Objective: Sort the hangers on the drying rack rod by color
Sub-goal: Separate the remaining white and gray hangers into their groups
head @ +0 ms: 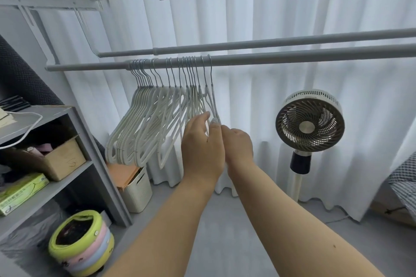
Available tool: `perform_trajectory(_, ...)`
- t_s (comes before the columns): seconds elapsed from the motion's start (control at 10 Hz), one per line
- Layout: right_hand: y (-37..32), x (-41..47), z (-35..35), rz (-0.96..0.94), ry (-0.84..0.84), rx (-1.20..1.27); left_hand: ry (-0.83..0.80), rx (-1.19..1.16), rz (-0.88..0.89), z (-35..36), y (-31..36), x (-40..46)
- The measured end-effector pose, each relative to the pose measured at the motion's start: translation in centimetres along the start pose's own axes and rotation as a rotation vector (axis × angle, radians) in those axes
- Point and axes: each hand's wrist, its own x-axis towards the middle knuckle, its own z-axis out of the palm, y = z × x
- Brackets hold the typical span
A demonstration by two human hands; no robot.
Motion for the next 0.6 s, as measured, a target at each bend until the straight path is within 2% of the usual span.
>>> perform_trajectory(0.2,0.0,-0.7,-2.0,-0.032,0.014,0.058,-0.172,-0.104,-0.253,1.6,2.2,-0.6)
perform_trajectory(0.3,-0.2,-1.0,-3.7,-0.013,0.048,0.063,-0.226,-0.165,-0.321,3.2,2.2,-0.9)
perform_trajectory(0.5,-0.4,-1.6,-6.9,-0.014,0.096,0.033,-0.301,-0.287,-0.495,5.3,3.1,-1.3)
perform_trajectory(0.6,-0.7,-1.8,-8.7,-0.012,0.112,0.028,-0.288,-0.328,-0.497,6.6,3.7,-1.6)
